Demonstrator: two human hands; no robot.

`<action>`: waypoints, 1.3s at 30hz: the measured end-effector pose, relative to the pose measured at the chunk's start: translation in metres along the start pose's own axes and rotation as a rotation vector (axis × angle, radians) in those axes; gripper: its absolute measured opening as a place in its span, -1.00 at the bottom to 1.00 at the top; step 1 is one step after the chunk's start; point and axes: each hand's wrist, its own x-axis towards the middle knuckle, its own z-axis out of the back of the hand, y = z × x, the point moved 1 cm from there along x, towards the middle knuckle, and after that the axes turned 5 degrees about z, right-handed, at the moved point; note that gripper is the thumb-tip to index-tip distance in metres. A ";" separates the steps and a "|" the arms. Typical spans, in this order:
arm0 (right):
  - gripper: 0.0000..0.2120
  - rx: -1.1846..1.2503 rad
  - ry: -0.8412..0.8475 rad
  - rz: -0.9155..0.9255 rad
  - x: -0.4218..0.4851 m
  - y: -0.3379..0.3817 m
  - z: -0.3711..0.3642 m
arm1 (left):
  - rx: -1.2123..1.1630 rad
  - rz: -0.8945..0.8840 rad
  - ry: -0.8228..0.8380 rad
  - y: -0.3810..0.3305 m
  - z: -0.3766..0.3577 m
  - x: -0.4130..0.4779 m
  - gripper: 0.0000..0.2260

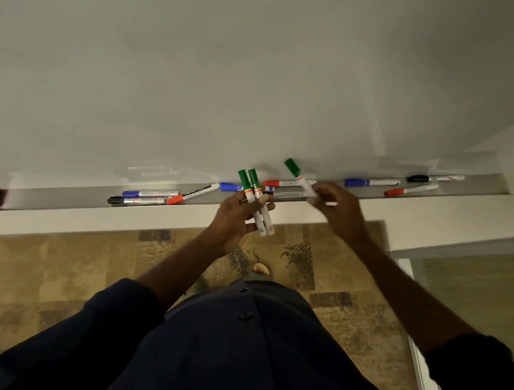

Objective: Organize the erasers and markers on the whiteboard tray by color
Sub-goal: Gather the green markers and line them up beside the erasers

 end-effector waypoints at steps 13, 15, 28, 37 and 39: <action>-0.67 0.305 0.066 0.036 -0.014 0.112 -0.140 | -0.217 -0.158 -0.189 -0.005 0.079 -0.028 -0.74; -0.66 0.355 0.082 0.009 -0.013 0.127 -0.161 | -0.278 -0.177 -0.219 -0.008 0.101 -0.035 -0.77; -0.65 1.066 0.014 -0.699 0.005 0.273 -0.337 | -0.694 -0.221 -0.467 -0.041 0.274 -0.082 -0.67; -0.76 0.918 0.091 -0.683 0.044 0.325 -0.431 | -0.641 -0.129 -0.493 -0.064 0.383 -0.094 -0.72; -0.70 0.892 0.087 -0.688 0.055 0.326 -0.450 | -0.539 -0.082 -0.498 -0.060 0.399 -0.098 -0.65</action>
